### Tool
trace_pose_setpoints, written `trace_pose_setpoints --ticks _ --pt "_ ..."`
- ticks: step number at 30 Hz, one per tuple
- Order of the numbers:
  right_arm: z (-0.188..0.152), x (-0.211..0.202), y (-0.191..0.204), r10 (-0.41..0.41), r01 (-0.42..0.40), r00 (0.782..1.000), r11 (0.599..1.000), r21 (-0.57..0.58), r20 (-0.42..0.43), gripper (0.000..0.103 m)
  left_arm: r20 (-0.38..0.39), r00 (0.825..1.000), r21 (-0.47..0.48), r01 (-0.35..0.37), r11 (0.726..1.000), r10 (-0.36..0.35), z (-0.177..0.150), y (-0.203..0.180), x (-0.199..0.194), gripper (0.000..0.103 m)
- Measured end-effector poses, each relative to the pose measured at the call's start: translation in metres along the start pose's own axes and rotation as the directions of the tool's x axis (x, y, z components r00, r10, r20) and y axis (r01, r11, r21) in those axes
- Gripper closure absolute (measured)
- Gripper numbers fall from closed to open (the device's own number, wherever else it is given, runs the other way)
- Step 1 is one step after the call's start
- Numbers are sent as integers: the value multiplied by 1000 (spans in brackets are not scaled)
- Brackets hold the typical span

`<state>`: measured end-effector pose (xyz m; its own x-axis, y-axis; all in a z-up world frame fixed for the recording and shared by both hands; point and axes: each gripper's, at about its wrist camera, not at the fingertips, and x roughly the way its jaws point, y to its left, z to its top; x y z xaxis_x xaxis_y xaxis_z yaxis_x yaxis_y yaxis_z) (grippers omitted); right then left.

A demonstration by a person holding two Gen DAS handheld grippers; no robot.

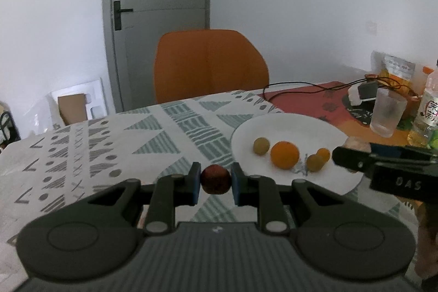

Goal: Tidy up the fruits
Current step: 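Open both grippers over the white bowl to drop the plum and peeled citrus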

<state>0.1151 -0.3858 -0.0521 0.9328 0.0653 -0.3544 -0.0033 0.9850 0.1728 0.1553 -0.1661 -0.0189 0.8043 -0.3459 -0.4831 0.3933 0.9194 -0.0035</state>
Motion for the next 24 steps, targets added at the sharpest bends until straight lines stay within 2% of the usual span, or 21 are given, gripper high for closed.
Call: trace_pose_setpoints --ticks 3,5,7,24 --pt "-1 5 -4 -18 17 1000 1000 -6 -10 44 3 1000 7 18 1000 -18 3 -5 6 81" --pt "-2 4 -4 -31 31 1000 999 -17 -3 35 0 1000 11 27 1000 -27 4 -9 11 81" --pt "-2 1 -3 -40 41 999 998 -40 8 32 -3 999 13 37 999 -37 5 -13 17 81" --pt "-2 0 -16 -58 58 998 998 11 -9 31 38 994 32 98 995 -99 32 -37 34 80"
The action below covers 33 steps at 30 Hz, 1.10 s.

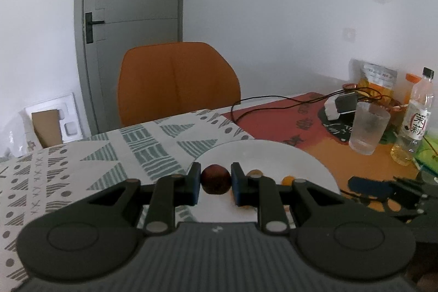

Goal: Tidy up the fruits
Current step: 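Open both grippers over the white bowl to drop the plum and peeled citrus, then move both open grippers back to the remaining fruits on the tablecloth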

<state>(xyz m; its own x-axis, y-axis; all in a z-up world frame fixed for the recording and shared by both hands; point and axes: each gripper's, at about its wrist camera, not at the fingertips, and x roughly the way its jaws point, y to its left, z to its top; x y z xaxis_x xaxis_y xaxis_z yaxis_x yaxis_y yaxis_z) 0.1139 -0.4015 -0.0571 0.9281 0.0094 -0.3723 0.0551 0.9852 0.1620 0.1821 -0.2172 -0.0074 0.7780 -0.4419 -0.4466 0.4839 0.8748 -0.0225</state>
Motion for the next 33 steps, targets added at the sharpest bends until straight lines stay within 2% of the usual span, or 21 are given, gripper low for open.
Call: trace_pose_setpoints --ticks 6,8,12,16,22,27,33 --pt "0 2 0 4 -4 1000 1000 5 0 28 -38 999 -37 -33 999 31 -5 8 0 71" --pt "-1 3 2 6 -6 1000 1000 9 -1 26 -44 997 -43 -59 997 57 -7 14 -4 64" --pt "-3 5 10 22 -22 1000 1000 13 -8 24 -39 994 -40 -108 993 106 -11 27 -15 42" --pt "-3 6 22 34 -34 999 999 -7 -5 14 -34 989 -55 -149 987 147 -13 42 -27 24" --pt "-4 6 42 56 -56 998 998 -23 0 0 -40 977 -103 -213 972 210 -20 68 -44 17" --pt "-4 10 56 67 -67 998 997 -25 -14 0 -45 964 -118 -265 957 262 -29 88 -57 13" --pt "-6 14 76 96 -97 995 994 -44 -36 0 -60 952 -152 -305 940 299 -38 112 -67 13"
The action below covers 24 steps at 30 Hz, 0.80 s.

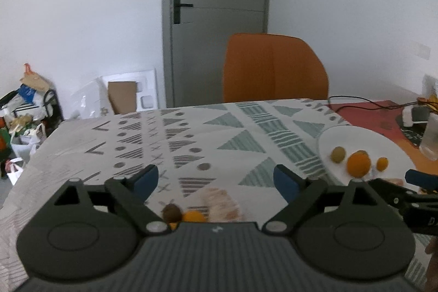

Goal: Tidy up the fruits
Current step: 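Move both open grippers back to the remaining fruits on the tablecloth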

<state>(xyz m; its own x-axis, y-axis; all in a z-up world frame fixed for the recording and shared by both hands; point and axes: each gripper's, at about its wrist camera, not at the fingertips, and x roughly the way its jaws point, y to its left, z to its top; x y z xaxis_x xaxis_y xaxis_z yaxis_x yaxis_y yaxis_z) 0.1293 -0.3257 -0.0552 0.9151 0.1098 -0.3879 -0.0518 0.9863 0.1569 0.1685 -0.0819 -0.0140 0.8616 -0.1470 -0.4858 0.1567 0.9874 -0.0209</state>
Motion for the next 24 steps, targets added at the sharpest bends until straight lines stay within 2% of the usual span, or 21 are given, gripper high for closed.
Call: trace_pose_setpoints --ticks 9,24 --pt "-1 7 25 21 -22 999 999 -48 -27 0 -28 999 -48 -28 998 27 -15 28 2 13" --pt "-5 25 61 23 -35 996 990 -140 -89 0 -47 999 -136 -6 991 -1 -42 53 10 15"
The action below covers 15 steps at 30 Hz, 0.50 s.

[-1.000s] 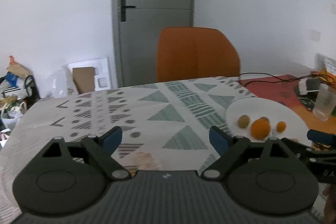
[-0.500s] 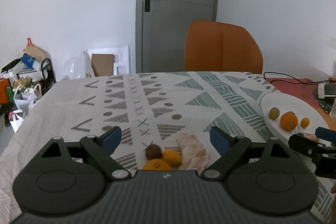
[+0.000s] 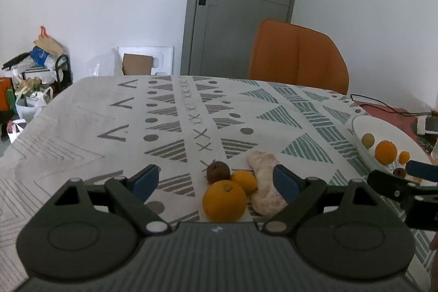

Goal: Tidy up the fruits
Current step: 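Move both open grippers back to the remaining fruits on the tablecloth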

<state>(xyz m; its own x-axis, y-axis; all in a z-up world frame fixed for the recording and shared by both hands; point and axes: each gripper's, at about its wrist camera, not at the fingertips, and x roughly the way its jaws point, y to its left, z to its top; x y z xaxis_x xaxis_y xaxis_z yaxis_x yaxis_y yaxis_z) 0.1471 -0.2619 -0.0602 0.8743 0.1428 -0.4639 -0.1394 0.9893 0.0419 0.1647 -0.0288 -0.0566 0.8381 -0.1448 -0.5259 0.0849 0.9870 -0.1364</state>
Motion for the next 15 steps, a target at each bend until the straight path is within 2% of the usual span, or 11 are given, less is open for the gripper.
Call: trace_pose_setpoints --ticks 2,5,7,9,11,15 --pt "0 2 5 -1 0 1000 1000 -13 -11 0 5 1000 -10 11 1000 -11 -3 2 1 17" --pt "1 7 12 -2 1 1000 999 -35 -27 0 -9 999 -23 41 999 -41 -8 5 4 33" --pt "3 10 17 -2 1 999 999 -51 -35 0 -29 997 -42 66 997 -67 -12 9 7 57" --pt "4 12 22 -1 -2 999 998 -66 -41 0 -51 994 -57 90 994 -93 -15 12 10 67" --pt "6 16 30 3 -7 999 997 -77 -45 0 -46 994 -67 97 993 -100 -17 15 9 67" --pt "9 25 44 32 -36 998 995 -90 -53 0 -34 997 -96 65 993 -68 -15 24 5 68"
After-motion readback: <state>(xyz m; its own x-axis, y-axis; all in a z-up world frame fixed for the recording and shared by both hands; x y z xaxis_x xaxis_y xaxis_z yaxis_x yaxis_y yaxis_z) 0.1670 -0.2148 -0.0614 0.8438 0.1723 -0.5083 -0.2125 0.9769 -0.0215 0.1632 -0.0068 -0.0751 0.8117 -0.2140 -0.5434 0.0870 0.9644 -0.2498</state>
